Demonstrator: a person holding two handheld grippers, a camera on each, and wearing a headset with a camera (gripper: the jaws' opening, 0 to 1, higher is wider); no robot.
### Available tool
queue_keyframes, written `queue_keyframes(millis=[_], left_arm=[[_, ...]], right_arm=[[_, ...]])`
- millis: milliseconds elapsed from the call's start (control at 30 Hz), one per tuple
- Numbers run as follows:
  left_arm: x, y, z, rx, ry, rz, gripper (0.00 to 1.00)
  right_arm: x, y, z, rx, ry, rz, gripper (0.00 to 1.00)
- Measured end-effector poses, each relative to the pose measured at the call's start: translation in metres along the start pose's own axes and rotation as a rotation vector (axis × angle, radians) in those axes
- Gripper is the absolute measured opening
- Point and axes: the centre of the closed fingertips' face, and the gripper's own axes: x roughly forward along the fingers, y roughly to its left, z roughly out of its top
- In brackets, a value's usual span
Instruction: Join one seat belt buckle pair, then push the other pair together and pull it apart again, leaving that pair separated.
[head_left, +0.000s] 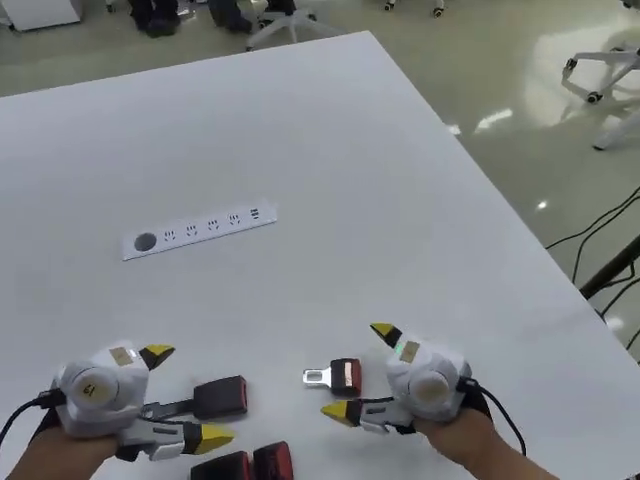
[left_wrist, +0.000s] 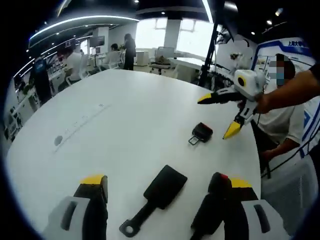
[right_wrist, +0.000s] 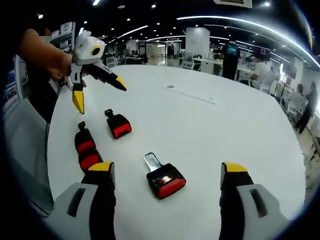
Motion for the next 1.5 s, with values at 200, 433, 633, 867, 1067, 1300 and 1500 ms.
queue_keyframes(millis=[200,433,633,867,1067,1300,1500], left_arm=[[-0.034,0.004,0.014,-0.105,-0.093,0.106,1.0],[-0.061,-0.005,0.006,-0.178,-0.135,0.18,1.0],[-0.08,-0.008,-0.01,-0.228,-0.193,0.234,1.0],[-0.1,-0.033,-0.028,-0.259,-0.232,0.269,1.0],[-0.116,-0.057,-0.043,-0.274,-0.253,0.273,1.0],[-0.135,-0.072,-0.051,-0.288,-0.301,0.308,1.0],[-0.156,-0.065,-0.052,-0.342,-0.356,0.349,1.0]], right_arm=[[-0.016,0.003,0.011,0.049,-0.055,-0.077,0.92],[-0.033,0.004,0.018,0.073,-0.088,-0.136,0.95],[-0.051,0.017,0.015,0.098,-0.099,-0.162,0.97],[-0.069,0.038,0.011,0.088,-0.092,-0.168,0.99],[-0.081,0.051,0.01,0.092,-0.113,-0.173,0.99],[-0.1,0.062,0.009,0.099,-0.145,-0.191,0.99],[-0.109,0.065,0.012,0.098,-0.164,-0.204,0.99]])
